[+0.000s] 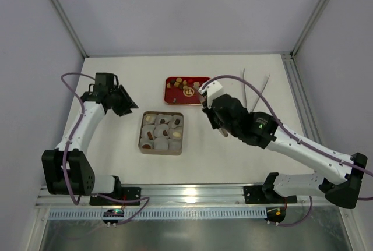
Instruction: Pack the chocolate
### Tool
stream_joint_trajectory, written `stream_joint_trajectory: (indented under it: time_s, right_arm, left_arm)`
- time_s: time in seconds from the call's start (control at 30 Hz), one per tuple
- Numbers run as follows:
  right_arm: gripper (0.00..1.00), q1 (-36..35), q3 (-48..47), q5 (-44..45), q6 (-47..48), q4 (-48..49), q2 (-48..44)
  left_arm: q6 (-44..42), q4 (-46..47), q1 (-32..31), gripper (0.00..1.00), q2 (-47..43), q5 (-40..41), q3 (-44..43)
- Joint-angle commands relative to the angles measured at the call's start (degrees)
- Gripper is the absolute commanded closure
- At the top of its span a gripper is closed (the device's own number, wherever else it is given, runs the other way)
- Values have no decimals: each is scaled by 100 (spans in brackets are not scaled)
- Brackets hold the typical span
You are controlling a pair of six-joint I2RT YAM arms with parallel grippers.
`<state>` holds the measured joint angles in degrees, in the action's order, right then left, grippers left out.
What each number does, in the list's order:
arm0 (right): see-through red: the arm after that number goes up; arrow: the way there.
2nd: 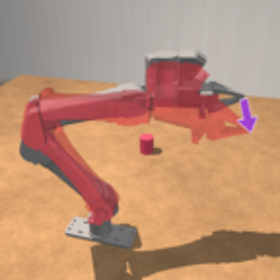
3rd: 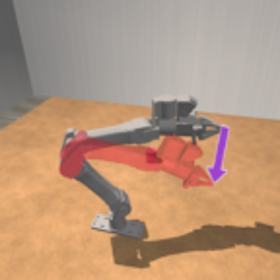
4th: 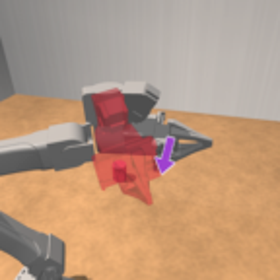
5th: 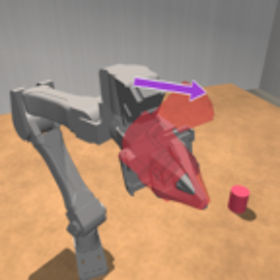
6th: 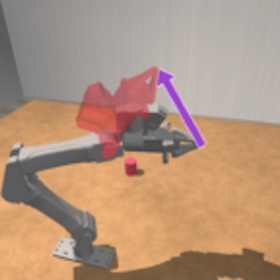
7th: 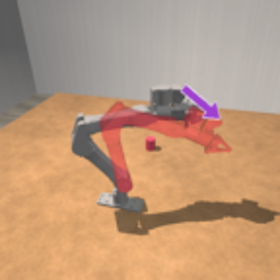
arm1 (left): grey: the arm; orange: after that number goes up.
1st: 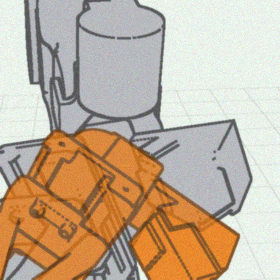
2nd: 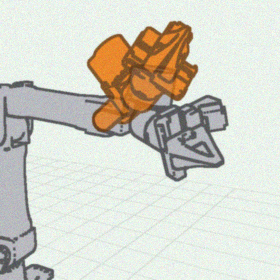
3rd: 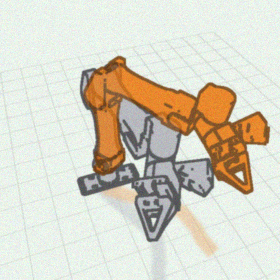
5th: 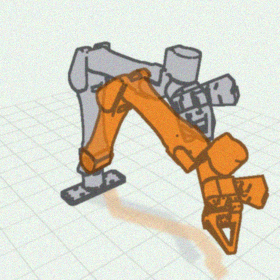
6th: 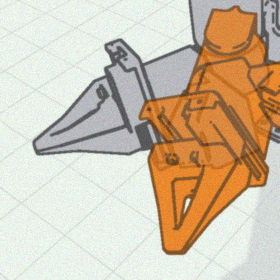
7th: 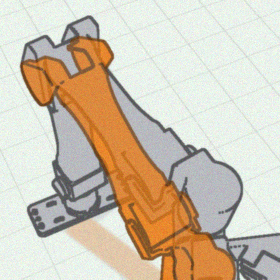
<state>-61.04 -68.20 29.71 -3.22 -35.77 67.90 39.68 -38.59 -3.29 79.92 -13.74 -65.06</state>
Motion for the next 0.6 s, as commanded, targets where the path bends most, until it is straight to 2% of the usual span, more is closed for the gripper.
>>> stream_joint_trajectory:
  time_s: [0.0, 0.1, 0.3, 0.57]
  right_arm:
    - [96, 634, 158, -2063, -959, 746, -338]
    - [96, 1231, 500, -3153, -1548, 1369, -391]
    - [96, 2069, 1616, -4998, -2981, 3355, -374]
    - [96, 2719, 2715, -5845, -4526, 5649, -31]
  left_arm:
    - [-251, -369, 223, 64, -310, 1145, 475]
    - [-93, -246, 303, 70, -311, 1136, 994]
    - [347, 571, 303, 70, -188, 742, 1847]
    - [760, 1231, 110, 70, 120, 284, 2234]
